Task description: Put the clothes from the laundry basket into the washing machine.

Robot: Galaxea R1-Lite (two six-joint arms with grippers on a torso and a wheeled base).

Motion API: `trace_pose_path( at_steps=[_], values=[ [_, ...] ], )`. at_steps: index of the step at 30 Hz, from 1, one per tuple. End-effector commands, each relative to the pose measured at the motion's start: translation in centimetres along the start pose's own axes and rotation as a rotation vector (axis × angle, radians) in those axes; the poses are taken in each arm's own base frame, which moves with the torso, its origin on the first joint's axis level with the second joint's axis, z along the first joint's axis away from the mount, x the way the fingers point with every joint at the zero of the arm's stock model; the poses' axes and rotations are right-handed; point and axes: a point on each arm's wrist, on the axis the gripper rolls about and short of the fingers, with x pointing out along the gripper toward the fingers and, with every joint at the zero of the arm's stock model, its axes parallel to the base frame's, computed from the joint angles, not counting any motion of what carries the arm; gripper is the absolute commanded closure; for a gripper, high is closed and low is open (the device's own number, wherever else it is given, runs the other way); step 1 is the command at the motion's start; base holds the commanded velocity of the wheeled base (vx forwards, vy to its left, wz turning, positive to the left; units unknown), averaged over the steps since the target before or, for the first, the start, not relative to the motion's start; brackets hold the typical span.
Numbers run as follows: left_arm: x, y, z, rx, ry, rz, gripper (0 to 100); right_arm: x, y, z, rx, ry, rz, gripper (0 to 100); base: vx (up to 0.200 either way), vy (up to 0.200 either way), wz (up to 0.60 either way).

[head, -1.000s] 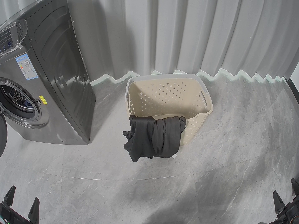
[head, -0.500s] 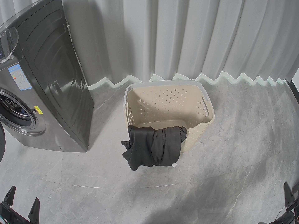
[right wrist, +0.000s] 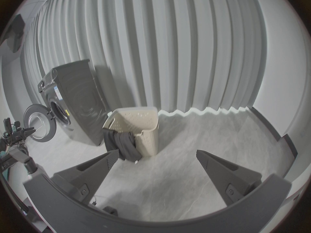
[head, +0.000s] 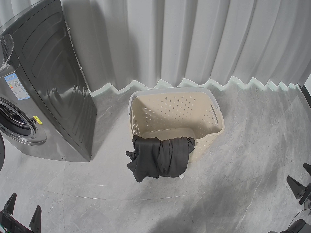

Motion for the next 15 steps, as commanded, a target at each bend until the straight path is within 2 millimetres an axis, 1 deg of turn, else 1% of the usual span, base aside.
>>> trace_pose_path(
  at_steps=[1, 4, 7, 8, 9, 11, 12, 15],
  values=[
    [0.0, 0.0, -0.5, -0.004, 0.0, 0.0, 0, 5.4, 0.2, 0.3, 0.026, 0.266, 0.075, 0, 0.0, 0.0, 0.0],
    [0.0, 0.0, -0.5, -0.004, 0.0, 0.0, 0, 7.2, 0.3, 0.3, 0.084, 0.306, 0.082, 0, 0.0, 0.0, 0.0],
    [0.0, 0.0, -0.5, -0.004, 0.0, 0.0, 0, 9.0, 0.6, -0.2, 0.124, 0.369, 0.09, 0, 0.0, 0.0, 0.0],
    [0.0, 0.0, -0.5, -0.004, 0.0, 0.001, 0, 9.2, 0.6, -0.3, 0.127, 0.376, 0.089, 0, 0.0, 0.0, 0.0],
    [0.0, 0.0, -0.5, -0.003, 0.0, 0.001, 0, 9.7, 0.7, -0.5, 0.134, 0.395, 0.093, 0, 0.2, 0.0, 0.0],
    [0.0, 0.0, -0.5, -0.003, 0.0, 0.001, 0, 9.7, 0.7, -0.5, 0.134, 0.395, 0.093, 0, 0.2, 0.0, 0.0],
    [0.0, 0.0, -0.5, -0.007, 0.0, 0.001, 0, 10.7, 1.1, -1.0, 0.131, 0.429, 0.115, 0, 0.0, 0.0, 0.0],
    [0.0, 0.0, -0.5, -0.006, 0.0, 0.001, 0, 11.2, 1.4, -1.1, 0.128, 0.435, 0.132, 0, 0.0, 0.0, 0.0]
  ],
)
